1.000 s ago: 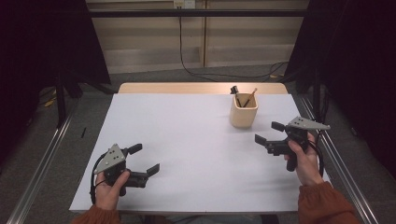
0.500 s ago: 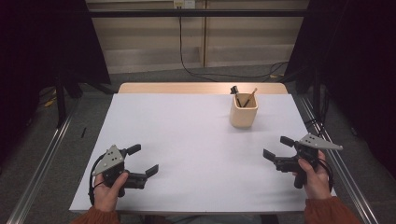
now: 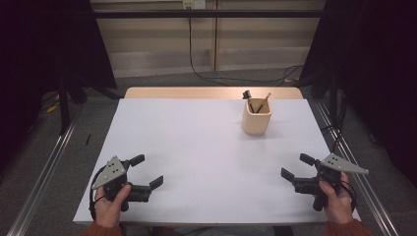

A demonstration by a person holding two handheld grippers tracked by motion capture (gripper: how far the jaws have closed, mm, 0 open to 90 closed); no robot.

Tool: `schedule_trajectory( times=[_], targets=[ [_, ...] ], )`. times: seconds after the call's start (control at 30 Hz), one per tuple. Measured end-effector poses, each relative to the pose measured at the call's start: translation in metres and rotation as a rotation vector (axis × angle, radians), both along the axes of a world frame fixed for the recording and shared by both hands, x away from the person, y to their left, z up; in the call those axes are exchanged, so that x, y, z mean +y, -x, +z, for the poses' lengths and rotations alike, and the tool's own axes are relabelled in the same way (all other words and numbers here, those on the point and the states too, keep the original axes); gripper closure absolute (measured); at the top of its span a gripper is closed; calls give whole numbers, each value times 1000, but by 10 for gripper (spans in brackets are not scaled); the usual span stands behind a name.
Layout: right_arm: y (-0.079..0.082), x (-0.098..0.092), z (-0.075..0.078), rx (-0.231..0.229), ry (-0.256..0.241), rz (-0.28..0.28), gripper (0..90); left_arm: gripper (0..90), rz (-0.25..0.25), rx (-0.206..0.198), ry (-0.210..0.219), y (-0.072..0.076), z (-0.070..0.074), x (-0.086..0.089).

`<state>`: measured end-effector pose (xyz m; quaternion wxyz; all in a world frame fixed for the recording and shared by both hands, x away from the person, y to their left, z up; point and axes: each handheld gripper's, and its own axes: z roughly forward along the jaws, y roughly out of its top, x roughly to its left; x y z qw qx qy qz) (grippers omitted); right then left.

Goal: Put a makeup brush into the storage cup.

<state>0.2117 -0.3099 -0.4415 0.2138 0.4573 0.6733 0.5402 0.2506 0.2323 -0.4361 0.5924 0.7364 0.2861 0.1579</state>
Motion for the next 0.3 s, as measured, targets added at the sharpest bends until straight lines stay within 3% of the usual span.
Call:
schedule_trajectory(
  times=[0.3],
  targets=[
    [-2, 3, 0, -14, 3, 14, 15, 17, -10, -2, -15, -2, -1, -3]
  ],
)
